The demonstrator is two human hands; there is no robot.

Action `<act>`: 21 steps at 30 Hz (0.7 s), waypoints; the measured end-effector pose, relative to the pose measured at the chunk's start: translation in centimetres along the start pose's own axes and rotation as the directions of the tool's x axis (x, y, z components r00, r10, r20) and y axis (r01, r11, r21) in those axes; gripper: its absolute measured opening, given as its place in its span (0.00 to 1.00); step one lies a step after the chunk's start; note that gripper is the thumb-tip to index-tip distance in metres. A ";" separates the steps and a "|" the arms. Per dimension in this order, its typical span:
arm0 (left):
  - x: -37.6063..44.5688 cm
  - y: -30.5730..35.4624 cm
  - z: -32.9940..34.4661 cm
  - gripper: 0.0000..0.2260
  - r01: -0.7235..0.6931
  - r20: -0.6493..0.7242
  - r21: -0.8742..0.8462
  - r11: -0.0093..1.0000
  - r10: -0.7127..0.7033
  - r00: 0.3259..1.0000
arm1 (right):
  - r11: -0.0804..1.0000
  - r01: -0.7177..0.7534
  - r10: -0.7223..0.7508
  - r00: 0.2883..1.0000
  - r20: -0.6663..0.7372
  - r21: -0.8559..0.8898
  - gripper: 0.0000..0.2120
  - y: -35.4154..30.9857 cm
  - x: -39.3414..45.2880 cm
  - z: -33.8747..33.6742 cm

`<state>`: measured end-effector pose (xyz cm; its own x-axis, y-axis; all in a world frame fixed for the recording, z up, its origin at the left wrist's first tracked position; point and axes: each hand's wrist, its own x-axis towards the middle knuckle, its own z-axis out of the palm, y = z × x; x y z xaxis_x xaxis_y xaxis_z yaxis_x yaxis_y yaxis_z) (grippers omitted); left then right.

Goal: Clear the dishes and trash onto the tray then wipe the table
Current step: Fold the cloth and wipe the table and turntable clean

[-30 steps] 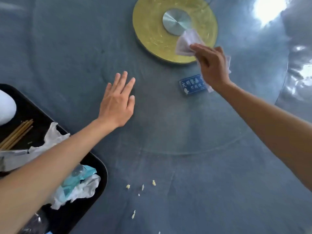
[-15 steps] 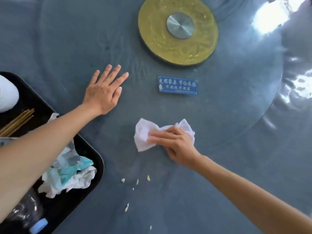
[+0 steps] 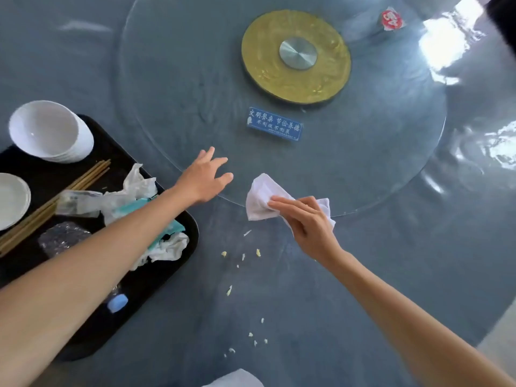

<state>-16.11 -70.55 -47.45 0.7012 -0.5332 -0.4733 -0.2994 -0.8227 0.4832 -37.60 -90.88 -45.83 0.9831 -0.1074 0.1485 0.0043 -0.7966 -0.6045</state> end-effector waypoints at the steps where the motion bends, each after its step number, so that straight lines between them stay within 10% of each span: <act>1: -1.1 0.8 -0.3 0.27 -0.075 -0.003 -0.097 0.992 0.075 0.997 | 1.000 0.003 -0.003 1.000 -0.011 -0.007 0.16 -0.3 0.3 0.1; 6: -7.8 3.5 0.4 0.28 -0.501 -0.100 0.016 0.865 0.500 0.860 | 0.999 0.045 -0.045 0.999 0.003 -0.020 0.15 -2.6 1.3 2.3; 11: -9.1 3.0 4.2 0.18 -0.300 -0.073 0.463 0.834 0.373 0.925 | 0.980 0.151 -0.142 0.987 0.073 -0.128 0.19 -3.4 0.5 4.9; 21: -9.4 1.4 8.6 0.11 -0.159 -0.153 0.374 0.914 0.230 0.961 | 0.983 0.058 -0.041 0.994 0.103 -0.172 0.14 -2.4 -1.6 6.1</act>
<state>-28.65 -68.44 -48.64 0.7043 -0.6713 -0.2311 -0.6270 -0.7408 0.2410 -38.05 -85.15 -49.37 0.9957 -0.0132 0.0917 0.0297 -0.8920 -0.4510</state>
